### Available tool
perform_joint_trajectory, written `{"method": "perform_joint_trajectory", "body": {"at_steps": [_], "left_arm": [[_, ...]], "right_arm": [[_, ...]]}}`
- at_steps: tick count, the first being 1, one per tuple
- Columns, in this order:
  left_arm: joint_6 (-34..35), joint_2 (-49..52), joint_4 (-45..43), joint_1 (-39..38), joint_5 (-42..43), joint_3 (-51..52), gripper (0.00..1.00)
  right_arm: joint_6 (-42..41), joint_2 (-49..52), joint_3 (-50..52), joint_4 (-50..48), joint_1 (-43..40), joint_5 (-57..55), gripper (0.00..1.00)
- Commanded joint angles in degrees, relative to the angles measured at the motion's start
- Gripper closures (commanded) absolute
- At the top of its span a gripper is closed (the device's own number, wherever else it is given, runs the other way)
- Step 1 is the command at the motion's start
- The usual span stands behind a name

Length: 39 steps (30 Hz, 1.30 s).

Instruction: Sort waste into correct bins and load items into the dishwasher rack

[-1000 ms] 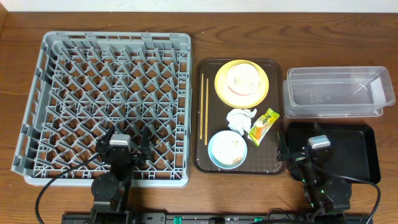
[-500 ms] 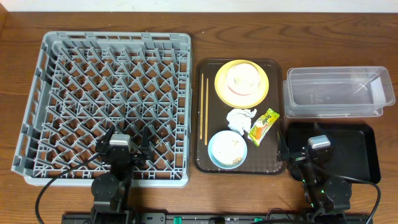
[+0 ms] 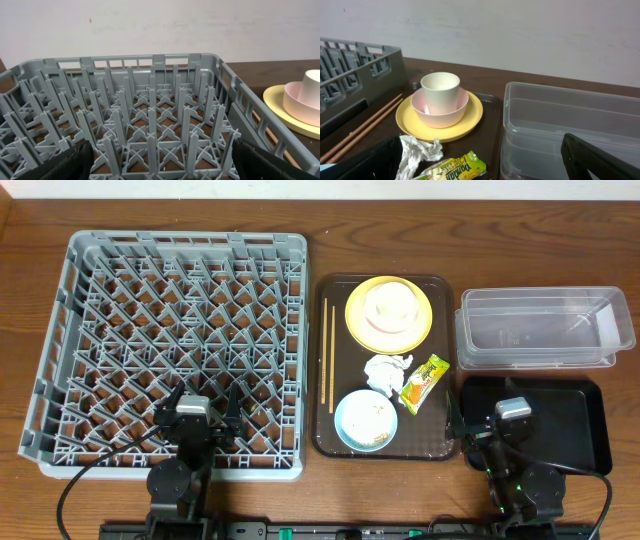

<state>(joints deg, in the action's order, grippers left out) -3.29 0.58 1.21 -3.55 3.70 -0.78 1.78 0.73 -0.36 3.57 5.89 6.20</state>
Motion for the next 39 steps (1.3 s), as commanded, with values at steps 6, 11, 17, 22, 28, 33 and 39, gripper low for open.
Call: {"method": "perform_joint_trajectory", "body": {"at_steps": [6, 11, 17, 22, 28, 33, 39], "left_arm": [[-1.0, -0.3, 2.4, -0.1, 0.6, 0.5, 0.10], [-1.0, -0.3, 2.4, -0.1, 0.6, 0.5, 0.10], [-1.0, -0.3, 2.4, -0.1, 0.6, 0.5, 0.10], [-1.0, -0.3, 2.4, -0.1, 0.6, 0.5, 0.10], [-1.2, -0.3, 2.0, -0.1, 0.0, 0.5, 0.10], [-0.7, -0.3, -2.9, -0.1, 10.0, -0.5, 0.10], [8.2, 0.6, 6.4, -0.1, 16.9, -13.2, 0.10]], "right_arm": [[0.0, -0.1, 0.0, 0.1, -0.2, 0.3, 0.01], [0.0, -0.1, 0.0, 0.1, -0.2, 0.3, 0.01], [0.0, -0.1, 0.0, 0.1, -0.2, 0.3, 0.01], [0.0, -0.1, 0.0, 0.1, -0.2, 0.3, 0.01], [0.0, -0.1, 0.0, 0.1, -0.2, 0.3, 0.01], [0.0, -0.1, 0.0, 0.1, -0.2, 0.3, 0.01], [0.0, -0.1, 0.0, 0.1, -0.2, 0.3, 0.01]]}}
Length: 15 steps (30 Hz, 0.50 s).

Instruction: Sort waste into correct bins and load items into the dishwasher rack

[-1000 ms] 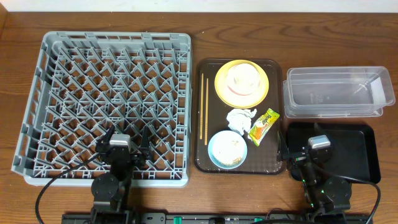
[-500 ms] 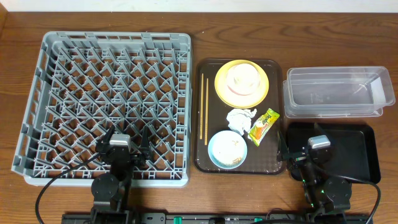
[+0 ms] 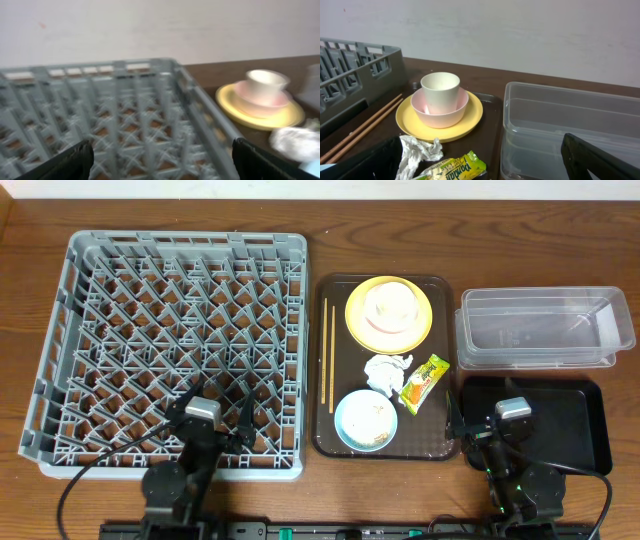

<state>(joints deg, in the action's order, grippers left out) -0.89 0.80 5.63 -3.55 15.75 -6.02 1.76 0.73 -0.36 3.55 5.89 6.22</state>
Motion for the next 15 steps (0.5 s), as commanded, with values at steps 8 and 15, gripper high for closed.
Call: {"method": "perform_joint_trajectory", "body": {"at_steps": [8, 15], "left_arm": [[8.5, 22.3, 20.2, -0.1, 9.4, -42.1, 0.10], [7.2, 60.9, 58.2, -0.1, 11.1, -88.9, 0.10]], "right_arm": [[0.0, -0.1, 0.0, 0.1, -0.2, 0.2, 0.01], [0.0, -0.1, 0.0, 0.1, -0.2, 0.2, 0.01]]}}
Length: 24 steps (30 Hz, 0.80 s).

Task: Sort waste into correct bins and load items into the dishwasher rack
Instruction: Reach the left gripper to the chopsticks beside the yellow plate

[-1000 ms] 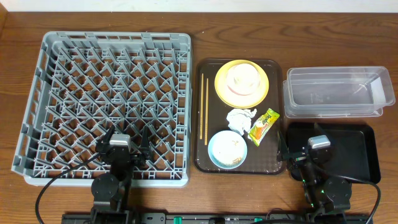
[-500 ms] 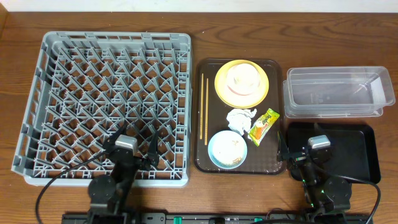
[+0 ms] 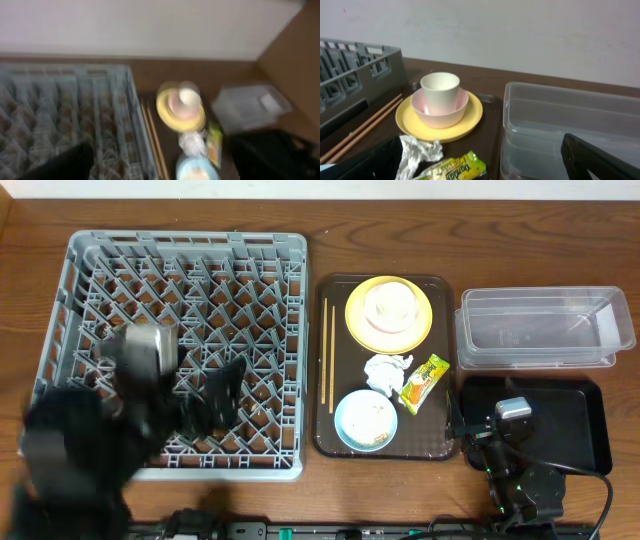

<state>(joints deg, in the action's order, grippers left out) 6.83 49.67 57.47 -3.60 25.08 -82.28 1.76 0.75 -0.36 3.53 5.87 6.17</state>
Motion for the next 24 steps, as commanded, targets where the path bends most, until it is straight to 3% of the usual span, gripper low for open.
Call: {"method": "perform_joint_trajectory", "body": {"at_steps": [1, 2, 3, 6, 11, 14, 16, 18, 22, 24], "left_arm": [[-1.0, 17.4, 11.5, -0.1, 1.7, -19.4, 0.10], [-1.0, 22.6, 16.1, -0.1, 1.8, -25.7, 0.10], [-1.0, 27.9, 20.6, -0.1, 2.3, -32.4, 0.02], [-0.4, 39.8, 25.7, -0.1, 7.3, -45.4, 0.02], [1.7, 49.5, 26.9, -0.7, 16.4, -48.0, 0.02], [1.8, 53.1, 29.1, -3.0, 16.3, -47.1, 0.03], [1.8, 55.1, 29.4, -5.4, 14.6, -45.9, 0.34], [1.8, 56.8, 29.7, -8.2, 11.7, -44.7, 0.57], [1.9, 59.0, 29.7, -15.5, 3.2, -42.4, 0.85], [1.9, 59.9, 29.2, -19.7, -3.1, -41.2, 0.94]], "right_arm": [[0.0, -0.1, 0.0, 0.2, -0.2, 0.3, 0.01], [0.0, -0.1, 0.0, 0.2, -0.2, 0.3, 0.01], [0.0, -0.1, 0.0, 0.2, -0.2, 0.3, 0.01], [0.0, -0.1, 0.0, 0.2, -0.2, 0.3, 0.01], [0.0, -0.1, 0.0, 0.2, -0.2, 0.3, 0.01], [0.0, -0.1, 0.0, 0.2, -0.2, 0.3, 0.01], [0.0, -0.1, 0.0, 0.2, -0.2, 0.3, 0.01], [0.0, -0.1, 0.0, 0.2, -0.2, 0.3, 0.01], [0.0, -0.1, 0.0, 0.2, -0.2, 0.3, 0.01], [0.0, -0.1, 0.0, 0.2, -0.2, 0.3, 0.01]]}}
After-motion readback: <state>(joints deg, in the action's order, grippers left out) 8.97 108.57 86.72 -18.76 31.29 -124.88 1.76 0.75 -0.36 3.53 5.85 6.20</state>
